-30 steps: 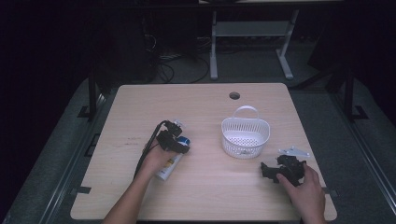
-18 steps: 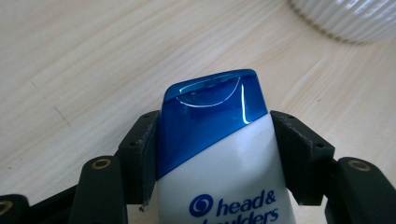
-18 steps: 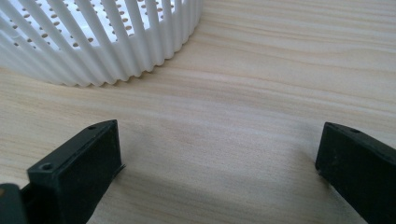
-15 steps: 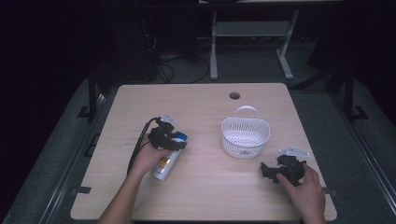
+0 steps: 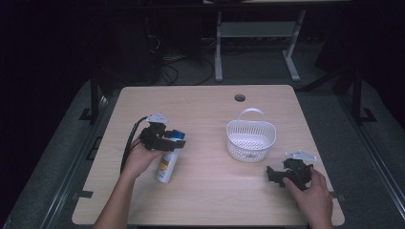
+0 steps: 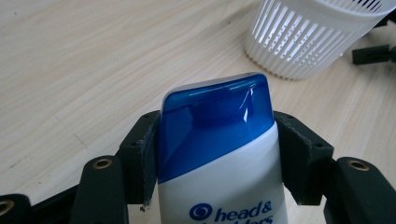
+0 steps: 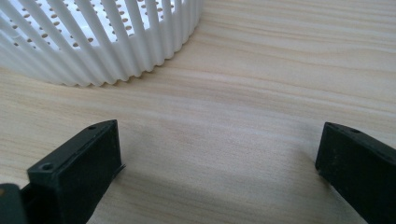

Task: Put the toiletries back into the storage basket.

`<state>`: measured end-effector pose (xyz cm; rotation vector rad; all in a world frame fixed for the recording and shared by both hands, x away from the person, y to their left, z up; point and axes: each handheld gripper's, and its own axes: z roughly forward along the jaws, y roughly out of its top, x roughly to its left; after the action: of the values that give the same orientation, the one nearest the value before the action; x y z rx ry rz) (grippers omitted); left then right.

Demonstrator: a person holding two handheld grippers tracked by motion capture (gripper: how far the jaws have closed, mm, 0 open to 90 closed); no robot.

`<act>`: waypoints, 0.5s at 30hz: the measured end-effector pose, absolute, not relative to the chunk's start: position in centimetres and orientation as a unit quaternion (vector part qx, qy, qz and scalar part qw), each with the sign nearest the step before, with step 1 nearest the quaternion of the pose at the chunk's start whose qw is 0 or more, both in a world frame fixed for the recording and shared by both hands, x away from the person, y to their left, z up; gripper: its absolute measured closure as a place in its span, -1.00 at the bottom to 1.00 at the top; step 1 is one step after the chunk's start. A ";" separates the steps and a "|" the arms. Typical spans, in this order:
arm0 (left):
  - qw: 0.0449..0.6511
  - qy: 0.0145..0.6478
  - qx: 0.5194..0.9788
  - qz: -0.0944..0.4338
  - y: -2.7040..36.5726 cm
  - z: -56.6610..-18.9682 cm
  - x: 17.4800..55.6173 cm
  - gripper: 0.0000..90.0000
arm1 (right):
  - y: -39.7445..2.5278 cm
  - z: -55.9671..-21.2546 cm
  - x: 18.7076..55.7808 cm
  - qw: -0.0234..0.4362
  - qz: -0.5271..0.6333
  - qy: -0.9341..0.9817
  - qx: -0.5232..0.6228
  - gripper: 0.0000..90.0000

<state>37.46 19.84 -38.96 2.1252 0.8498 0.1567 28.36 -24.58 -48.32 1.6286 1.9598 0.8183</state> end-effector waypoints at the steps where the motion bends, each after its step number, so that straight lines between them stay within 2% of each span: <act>1: 0.416 0.335 0.843 0.063 20.0 -38.8 37.4 -0.15 | -24.6 -48.3 28.4 0.231 0.297 0.713 0.592 -1.00; 15: 0.478 0.310 0.817 0.096 21.9 -36.8 36.6 -0.14 | -24.6 -48.3 28.4 0.230 0.298 0.713 0.592 -1.00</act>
<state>36.60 21.93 -36.82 1.9945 0.7560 0.2341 28.36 -24.59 -48.32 1.6283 1.9605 0.8191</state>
